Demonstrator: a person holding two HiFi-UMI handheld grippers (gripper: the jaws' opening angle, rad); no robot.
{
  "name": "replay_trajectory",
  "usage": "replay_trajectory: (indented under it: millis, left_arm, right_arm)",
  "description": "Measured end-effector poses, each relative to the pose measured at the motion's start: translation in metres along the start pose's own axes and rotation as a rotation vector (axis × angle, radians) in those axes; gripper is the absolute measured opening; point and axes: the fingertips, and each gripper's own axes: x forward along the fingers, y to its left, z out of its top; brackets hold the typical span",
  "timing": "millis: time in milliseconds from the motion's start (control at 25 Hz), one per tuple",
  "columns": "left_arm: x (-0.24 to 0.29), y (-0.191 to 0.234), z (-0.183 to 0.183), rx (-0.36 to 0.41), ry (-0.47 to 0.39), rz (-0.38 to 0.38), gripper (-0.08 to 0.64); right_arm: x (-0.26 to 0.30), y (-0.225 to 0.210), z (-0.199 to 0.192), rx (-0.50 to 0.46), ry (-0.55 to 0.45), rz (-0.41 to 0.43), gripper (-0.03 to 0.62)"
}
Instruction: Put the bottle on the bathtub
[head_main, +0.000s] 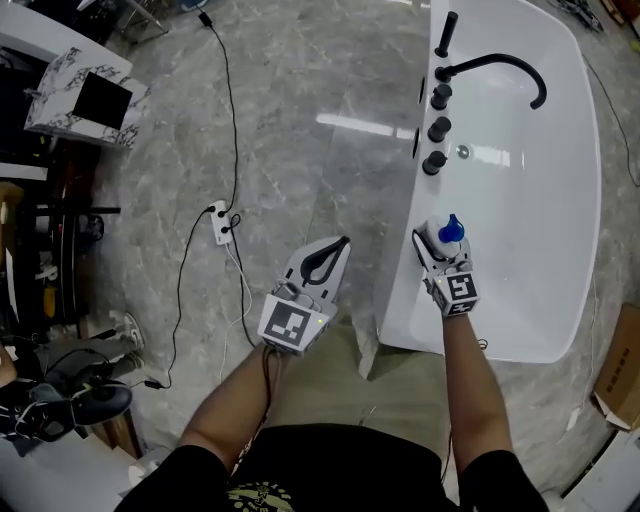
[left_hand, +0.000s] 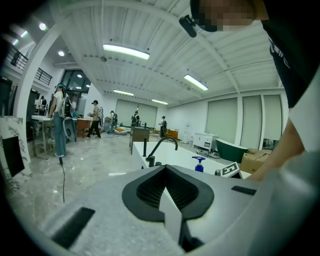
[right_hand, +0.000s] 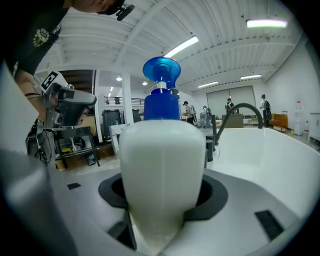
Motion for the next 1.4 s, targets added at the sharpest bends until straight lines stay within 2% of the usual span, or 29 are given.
replay_trajectory:
  millis: [160, 440, 640, 920, 1080, 1240, 1400]
  left_arm:
    - [0.003, -0.004, -0.017, -0.007, 0.023, -0.026, 0.011]
    - [-0.012, -0.003, -0.031, -0.029, 0.053, -0.044, 0.011]
    - [-0.028, 0.003, -0.03, -0.021, 0.085, -0.03, 0.011]
    - [-0.044, 0.001, -0.006, 0.008, 0.088, -0.009, 0.011]
    - [-0.059, 0.001, 0.011, 0.015, 0.1, 0.029, 0.011]
    - [-0.069, -0.007, 0.045, 0.017, 0.094, 0.031, 0.011]
    - [-0.075, -0.014, 0.087, 0.013, 0.048, -0.01, 0.01]
  right_arm:
    - [0.023, -0.014, -0.015, -0.011, -0.002, -0.019, 0.259]
    - [0.034, -0.004, -0.027, -0.104, -0.02, 0.021, 0.261]
    - [0.028, 0.002, -0.038, -0.144, 0.061, 0.05, 0.261]
    - [0.008, 0.0, -0.053, -0.16, 0.167, 0.091, 0.267]
    - [-0.021, -0.007, -0.059, -0.126, 0.257, 0.067, 0.275]
    - [-0.071, -0.007, -0.033, -0.055, 0.285, 0.028, 0.273]
    - [-0.128, 0.008, 0.024, -0.008, 0.211, -0.034, 0.273]
